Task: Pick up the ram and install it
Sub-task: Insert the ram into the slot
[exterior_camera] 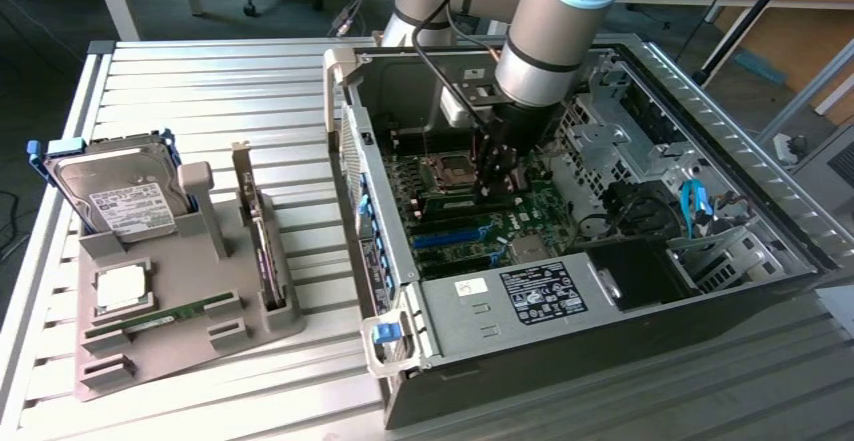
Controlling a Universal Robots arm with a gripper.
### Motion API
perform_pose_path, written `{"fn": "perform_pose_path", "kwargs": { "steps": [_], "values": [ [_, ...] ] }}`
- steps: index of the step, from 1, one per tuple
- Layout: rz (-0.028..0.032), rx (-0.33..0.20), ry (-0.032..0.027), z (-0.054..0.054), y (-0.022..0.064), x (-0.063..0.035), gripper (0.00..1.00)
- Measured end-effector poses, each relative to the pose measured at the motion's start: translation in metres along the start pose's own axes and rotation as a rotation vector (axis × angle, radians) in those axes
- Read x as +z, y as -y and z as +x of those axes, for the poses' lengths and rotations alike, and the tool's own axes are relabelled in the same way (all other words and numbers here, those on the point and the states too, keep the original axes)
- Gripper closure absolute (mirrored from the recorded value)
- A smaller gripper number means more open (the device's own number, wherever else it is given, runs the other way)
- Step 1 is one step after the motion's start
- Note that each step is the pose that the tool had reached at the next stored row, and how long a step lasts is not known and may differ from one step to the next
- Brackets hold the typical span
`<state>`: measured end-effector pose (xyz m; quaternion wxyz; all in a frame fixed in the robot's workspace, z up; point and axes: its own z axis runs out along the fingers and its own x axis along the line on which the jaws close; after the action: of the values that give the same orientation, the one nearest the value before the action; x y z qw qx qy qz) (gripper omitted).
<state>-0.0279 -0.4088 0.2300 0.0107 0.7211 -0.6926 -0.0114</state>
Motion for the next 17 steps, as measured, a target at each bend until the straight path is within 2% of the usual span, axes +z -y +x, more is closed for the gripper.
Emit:
{"fn": "perform_pose_path", "kwargs": {
  "steps": [7, 17],
  "values": [
    [-0.0003, -0.021, -0.0014, 0.0001, -0.0001, -0.0010, 0.87],
    [-0.0003, -0.021, -0.0015, 0.0001, 0.0000, 0.0006, 0.87]
  ]
}}
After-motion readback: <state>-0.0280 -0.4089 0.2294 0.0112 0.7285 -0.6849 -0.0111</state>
